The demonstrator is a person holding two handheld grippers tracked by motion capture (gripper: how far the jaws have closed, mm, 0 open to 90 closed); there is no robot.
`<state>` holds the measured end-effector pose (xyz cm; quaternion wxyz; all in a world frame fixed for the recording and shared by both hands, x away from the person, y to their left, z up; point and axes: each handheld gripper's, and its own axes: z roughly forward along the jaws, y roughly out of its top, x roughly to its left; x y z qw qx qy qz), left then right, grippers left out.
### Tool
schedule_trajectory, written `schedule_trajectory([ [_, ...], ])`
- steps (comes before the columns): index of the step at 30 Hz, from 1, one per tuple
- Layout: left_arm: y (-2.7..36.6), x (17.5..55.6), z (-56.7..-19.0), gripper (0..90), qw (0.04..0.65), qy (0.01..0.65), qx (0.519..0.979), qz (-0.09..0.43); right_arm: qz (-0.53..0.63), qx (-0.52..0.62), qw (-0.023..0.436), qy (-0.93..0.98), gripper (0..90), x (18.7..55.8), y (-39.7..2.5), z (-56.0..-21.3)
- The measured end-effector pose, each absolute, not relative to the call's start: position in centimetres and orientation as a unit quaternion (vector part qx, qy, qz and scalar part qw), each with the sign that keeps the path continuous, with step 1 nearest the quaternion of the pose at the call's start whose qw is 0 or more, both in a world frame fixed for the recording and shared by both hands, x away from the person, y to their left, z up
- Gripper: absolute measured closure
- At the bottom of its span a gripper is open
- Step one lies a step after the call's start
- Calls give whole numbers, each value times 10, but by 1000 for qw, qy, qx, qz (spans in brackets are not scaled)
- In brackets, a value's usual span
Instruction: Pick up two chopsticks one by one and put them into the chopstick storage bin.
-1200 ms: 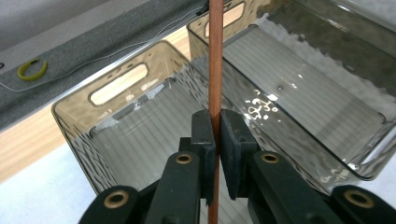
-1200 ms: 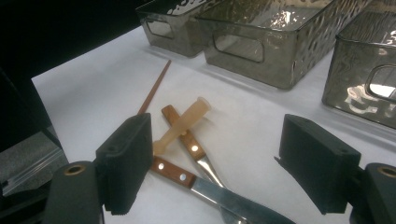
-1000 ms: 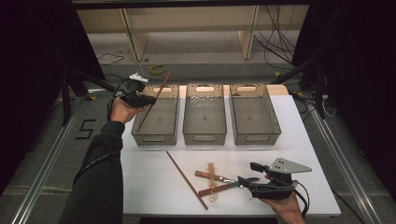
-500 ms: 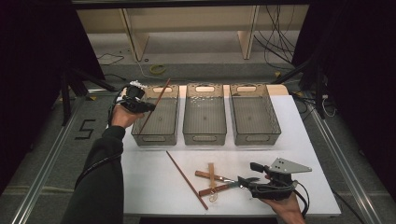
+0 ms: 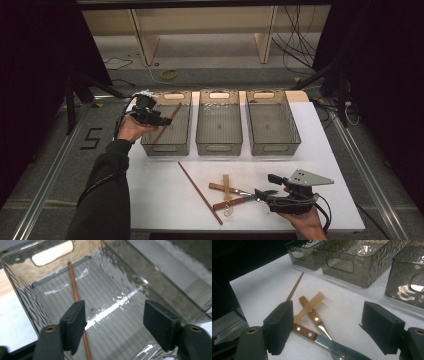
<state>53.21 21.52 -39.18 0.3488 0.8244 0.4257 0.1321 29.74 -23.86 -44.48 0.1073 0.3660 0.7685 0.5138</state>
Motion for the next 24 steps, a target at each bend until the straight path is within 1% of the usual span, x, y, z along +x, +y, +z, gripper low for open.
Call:
schedule_trajectory([
  [1, 215, 530, -390, 321, 357, 421, 823, 132, 514, 366, 107, 768, 266, 297, -239, -445],
  [3, 214, 524, -387, 268, 367, 415, 821, 140, 515, 365, 107, 768, 266, 297, -238, -445],
  [5, 215, 520, -384, 240, 381, 415, 815, 137, 515, 366, 107, 768, 266, 297, -238, -445],
  [6, 215, 518, -383, 210, 385, 416, 813, 136, 515, 366, 107, 768, 266, 297, -238, -445],
  [8, 215, 514, -379, 212, 396, 415, 808, 134, 516, 366, 107, 767, 265, 297, -238, -445],
  [11, 213, 507, -375, 193, 406, 414, 803, 137, 517, 366, 106, 767, 265, 297, -238, -444],
  [12, 212, 505, -374, 173, 409, 414, 802, 135, 517, 366, 107, 767, 265, 297, -238, -444],
  [16, 208, 497, -372, 153, 424, 405, 799, 135, 519, 363, 107, 766, 264, 297, -238, -444],
  [19, 204, 489, -370, 147, 427, 400, 798, 142, 519, 363, 107, 766, 263, 297, -238, -444],
  [21, 202, 483, -369, 120, 432, 391, 800, 145, 520, 363, 106, 766, 263, 297, -238, -444],
  [24, 197, 476, -367, 106, 432, 387, 802, 145, 520, 362, 107, 766, 262, 297, -238, -444],
])
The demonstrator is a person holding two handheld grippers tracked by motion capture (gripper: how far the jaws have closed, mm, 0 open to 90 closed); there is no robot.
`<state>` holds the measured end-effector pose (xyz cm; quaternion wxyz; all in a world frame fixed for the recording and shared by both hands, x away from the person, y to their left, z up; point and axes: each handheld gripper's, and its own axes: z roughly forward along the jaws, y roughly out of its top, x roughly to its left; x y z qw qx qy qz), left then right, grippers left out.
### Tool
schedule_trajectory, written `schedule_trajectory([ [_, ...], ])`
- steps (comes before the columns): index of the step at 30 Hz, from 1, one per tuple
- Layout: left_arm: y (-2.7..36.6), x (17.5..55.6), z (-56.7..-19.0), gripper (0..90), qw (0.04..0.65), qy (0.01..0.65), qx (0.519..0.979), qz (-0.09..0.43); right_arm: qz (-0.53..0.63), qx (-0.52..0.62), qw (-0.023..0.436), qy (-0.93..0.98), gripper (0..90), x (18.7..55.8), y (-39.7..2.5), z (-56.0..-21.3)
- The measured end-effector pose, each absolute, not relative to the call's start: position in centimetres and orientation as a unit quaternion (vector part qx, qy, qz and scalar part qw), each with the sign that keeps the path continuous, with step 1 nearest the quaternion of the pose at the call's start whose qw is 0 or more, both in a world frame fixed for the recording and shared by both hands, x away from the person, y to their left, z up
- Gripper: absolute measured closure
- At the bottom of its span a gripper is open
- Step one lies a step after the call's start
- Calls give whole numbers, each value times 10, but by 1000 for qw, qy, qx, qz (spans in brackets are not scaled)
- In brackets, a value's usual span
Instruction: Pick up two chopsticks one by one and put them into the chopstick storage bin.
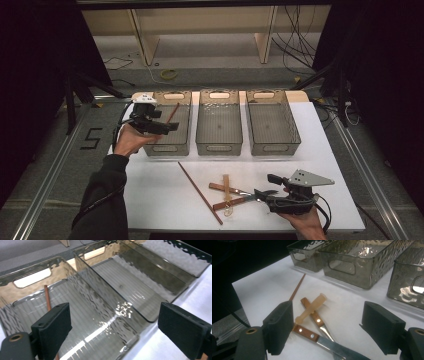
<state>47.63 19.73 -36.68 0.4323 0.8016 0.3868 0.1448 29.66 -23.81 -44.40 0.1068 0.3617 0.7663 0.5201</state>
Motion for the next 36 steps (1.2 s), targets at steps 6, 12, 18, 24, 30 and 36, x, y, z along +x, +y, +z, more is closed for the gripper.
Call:
schedule_trajectory([
  [6, 184, 461, -367, 107, 429, 348, 821, 141, 522, 361, 106, 766, 259, 296, -238, -444],
  [12, 166, 438, -372, 127, 415, 280, 856, 130, 524, 361, 104, 765, 258, 296, -238, -443],
  [18, 153, 420, -384, 138, 393, 231, 883, 117, 524, 359, 104, 766, 258, 296, -238, -443],
  [24, 141, 409, -392, 151, 370, 193, 904, 95, 524, 359, 103, 765, 257, 296, -238, -443],
  [30, 130, 400, -401, 157, 346, 155, 921, 85, 525, 358, 104, 766, 257, 296, -238, -443],
  [36, 122, 398, -409, 176, 309, 131, 939, 78, 524, 358, 102, 766, 257, 296, -237, -443],
])
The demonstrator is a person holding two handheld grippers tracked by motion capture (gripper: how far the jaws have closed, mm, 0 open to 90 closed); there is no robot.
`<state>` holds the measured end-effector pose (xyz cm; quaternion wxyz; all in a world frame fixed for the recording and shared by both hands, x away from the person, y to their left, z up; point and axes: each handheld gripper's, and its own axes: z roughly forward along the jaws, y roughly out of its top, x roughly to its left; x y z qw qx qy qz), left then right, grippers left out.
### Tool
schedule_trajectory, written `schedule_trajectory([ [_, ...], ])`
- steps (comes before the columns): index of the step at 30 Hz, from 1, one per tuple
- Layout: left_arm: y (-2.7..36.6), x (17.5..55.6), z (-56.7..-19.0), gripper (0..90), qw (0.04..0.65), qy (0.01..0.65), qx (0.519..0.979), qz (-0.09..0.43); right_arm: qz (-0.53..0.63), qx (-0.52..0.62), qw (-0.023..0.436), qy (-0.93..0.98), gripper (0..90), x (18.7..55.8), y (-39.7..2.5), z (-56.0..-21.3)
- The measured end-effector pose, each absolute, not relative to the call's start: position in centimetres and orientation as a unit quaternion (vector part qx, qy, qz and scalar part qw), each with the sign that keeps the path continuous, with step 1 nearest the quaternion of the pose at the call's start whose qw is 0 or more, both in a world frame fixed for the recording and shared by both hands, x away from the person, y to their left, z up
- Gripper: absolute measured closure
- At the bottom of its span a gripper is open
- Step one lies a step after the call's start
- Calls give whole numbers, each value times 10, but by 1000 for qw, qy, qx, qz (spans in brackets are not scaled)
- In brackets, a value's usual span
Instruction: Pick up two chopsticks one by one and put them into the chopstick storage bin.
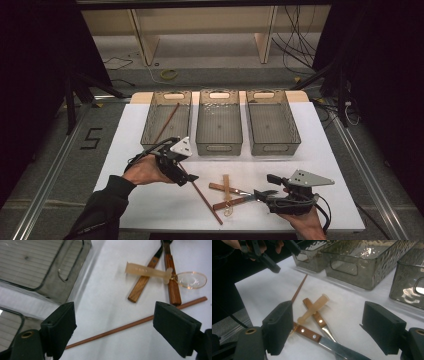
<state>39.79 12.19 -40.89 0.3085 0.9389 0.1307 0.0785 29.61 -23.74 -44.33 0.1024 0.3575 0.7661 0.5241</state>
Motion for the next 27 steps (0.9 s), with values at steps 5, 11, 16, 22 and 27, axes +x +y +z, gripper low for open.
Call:
schedule_trajectory([
  [5, 115, 397, -417, 176, 289, 112, 948, 67, 523, 358, 102, 767, 258, 296, -237, -443],
  [11, 109, 396, -425, 178, 274, 98, 955, 59, 524, 358, 101, 766, 257, 296, -238, -443],
  [16, 107, 397, -431, 186, 270, 81, 958, 48, 524, 357, 102, 767, 258, 296, -237, -443],
  [22, 106, 397, -439, 205, 260, 71, 962, 41, 524, 357, 102, 767, 258, 296, -237, -443],
  [27, 104, 398, -448, 228, 254, 66, 964, 33, 523, 357, 102, 767, 258, 296, -237, -443],
])
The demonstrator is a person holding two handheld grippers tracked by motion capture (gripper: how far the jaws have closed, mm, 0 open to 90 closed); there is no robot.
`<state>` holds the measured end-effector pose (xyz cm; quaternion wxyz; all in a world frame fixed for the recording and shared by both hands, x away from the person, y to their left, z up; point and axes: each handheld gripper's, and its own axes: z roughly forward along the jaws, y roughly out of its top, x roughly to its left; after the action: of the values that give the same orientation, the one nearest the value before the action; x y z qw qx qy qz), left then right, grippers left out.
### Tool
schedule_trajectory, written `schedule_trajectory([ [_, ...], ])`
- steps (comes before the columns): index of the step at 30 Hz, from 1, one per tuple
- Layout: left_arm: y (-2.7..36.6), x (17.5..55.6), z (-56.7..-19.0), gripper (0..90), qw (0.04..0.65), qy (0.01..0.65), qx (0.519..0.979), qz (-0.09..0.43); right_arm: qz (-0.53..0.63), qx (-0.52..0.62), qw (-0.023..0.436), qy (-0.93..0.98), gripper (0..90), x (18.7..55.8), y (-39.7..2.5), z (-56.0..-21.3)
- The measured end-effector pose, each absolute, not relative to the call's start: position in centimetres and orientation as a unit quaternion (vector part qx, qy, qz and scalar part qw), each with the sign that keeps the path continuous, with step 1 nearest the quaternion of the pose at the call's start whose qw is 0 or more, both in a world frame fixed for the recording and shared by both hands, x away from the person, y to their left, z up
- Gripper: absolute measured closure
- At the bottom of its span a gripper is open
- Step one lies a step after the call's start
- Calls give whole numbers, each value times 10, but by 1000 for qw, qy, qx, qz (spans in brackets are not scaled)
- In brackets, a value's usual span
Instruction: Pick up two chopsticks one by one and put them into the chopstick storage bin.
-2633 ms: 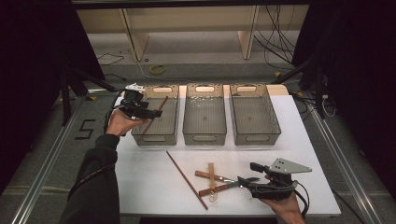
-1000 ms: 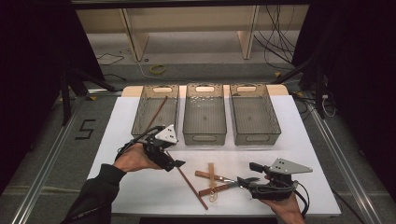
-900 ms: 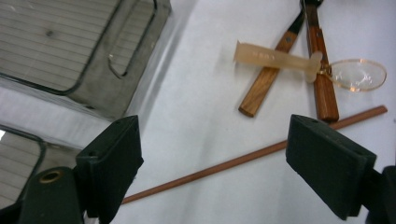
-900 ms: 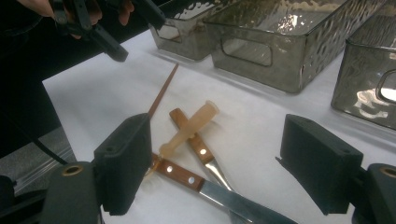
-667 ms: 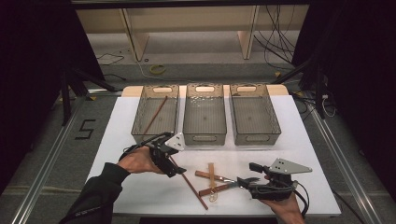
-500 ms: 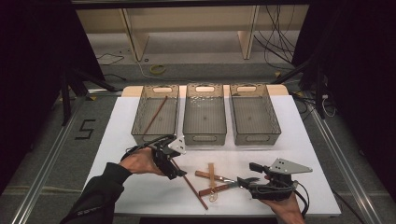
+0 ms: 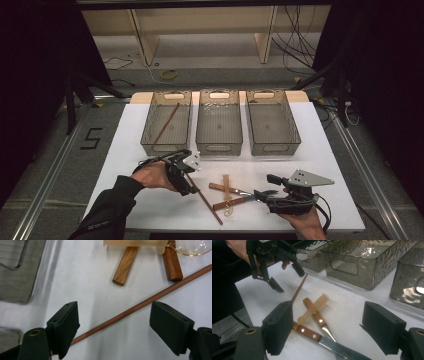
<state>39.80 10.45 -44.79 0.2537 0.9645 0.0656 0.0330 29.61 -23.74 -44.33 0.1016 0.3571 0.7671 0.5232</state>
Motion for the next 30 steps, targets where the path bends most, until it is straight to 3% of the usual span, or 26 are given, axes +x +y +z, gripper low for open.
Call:
schedule_trajectory([
  [30, 99, 400, -469, 378, 200, 38, 979, -1, 523, 356, 98, 768, 258, 296, -237, -444],
])
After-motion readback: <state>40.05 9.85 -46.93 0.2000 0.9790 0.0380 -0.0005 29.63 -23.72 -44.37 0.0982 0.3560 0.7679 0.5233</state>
